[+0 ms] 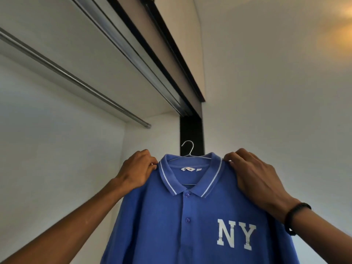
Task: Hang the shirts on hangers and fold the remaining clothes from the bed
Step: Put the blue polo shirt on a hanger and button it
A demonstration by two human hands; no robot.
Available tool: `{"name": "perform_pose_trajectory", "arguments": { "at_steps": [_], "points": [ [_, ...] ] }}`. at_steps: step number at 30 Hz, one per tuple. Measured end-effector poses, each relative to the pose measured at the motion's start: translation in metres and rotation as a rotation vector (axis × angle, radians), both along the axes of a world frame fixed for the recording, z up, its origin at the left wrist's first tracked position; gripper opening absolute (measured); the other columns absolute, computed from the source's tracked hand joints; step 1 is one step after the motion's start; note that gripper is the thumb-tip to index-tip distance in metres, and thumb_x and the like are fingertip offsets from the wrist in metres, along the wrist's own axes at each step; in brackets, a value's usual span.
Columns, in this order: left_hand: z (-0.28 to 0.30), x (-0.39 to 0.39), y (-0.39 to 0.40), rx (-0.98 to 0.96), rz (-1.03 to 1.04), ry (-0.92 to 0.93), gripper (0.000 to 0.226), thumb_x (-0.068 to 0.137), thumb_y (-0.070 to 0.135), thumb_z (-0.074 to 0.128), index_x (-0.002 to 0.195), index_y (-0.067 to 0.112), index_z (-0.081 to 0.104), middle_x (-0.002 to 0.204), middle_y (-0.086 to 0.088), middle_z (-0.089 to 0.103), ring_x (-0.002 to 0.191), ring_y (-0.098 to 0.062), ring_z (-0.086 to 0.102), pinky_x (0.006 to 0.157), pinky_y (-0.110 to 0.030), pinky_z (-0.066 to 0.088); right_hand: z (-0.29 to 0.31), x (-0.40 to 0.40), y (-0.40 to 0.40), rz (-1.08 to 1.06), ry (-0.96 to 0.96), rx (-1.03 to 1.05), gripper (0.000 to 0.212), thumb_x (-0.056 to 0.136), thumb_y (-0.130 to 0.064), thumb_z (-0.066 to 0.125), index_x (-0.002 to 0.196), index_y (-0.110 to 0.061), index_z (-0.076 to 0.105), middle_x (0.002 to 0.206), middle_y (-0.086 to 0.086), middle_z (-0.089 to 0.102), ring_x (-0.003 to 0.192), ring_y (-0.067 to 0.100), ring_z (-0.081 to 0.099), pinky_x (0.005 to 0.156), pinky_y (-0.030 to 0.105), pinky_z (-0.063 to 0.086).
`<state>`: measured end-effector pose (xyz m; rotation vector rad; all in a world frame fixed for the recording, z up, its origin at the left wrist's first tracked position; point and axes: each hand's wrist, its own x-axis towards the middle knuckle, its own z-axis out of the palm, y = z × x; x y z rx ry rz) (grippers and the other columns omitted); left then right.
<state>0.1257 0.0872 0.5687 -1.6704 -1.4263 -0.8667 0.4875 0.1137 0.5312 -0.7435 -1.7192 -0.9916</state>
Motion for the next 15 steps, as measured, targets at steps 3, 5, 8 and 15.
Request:
{"name": "perform_pose_trajectory", "arguments": {
  "at_steps": [3,5,8,15],
  "points": [
    [0.03,-0.051,0.027,0.016,0.083,-0.007,0.025,0.106,0.024,0.046,0.103,0.017,0.071,0.108,-0.002,0.056,0.096,-0.024,0.061,0.078,-0.039,0.052,0.031,-0.061,0.029,0.026,-0.008,0.041,0.027,0.095,-0.018,0.059,0.121,-0.026,0.06,0.104,0.0,0.059,0.084,0.022,0.061,0.06,0.027,0.036],
    [0.048,-0.085,0.049,0.033,0.143,-0.036,0.025,0.106,0.022,0.044,0.104,0.014,0.068,0.111,-0.003,0.054,0.097,-0.026,0.062,0.078,-0.039,0.051,0.051,-0.104,0.046,0.032,0.01,0.069,0.027,0.093,-0.017,0.065,0.119,-0.024,0.061,0.101,0.001,0.058,0.081,0.023,0.061,0.056,0.028,0.037],
    [0.077,-0.127,0.074,0.078,0.214,-0.081,0.022,0.104,0.021,0.044,0.102,0.011,0.064,0.114,-0.006,0.053,0.098,-0.03,0.062,0.077,-0.037,0.048,0.081,-0.159,0.068,0.026,0.028,0.081,0.015,0.097,-0.021,0.061,0.111,-0.026,0.06,0.097,-0.001,0.055,0.078,0.024,0.06,0.053,0.029,0.033],
    [0.134,-0.193,0.119,0.113,0.286,-0.28,0.01,0.091,0.015,0.058,0.082,0.013,0.059,0.107,-0.012,0.068,0.098,-0.035,0.068,0.079,-0.037,0.053,0.153,-0.24,0.103,0.04,0.101,0.09,0.025,0.107,-0.041,0.045,0.101,-0.02,0.057,0.1,0.002,0.063,0.085,0.034,0.066,0.065,0.035,0.038]
  ]
}}
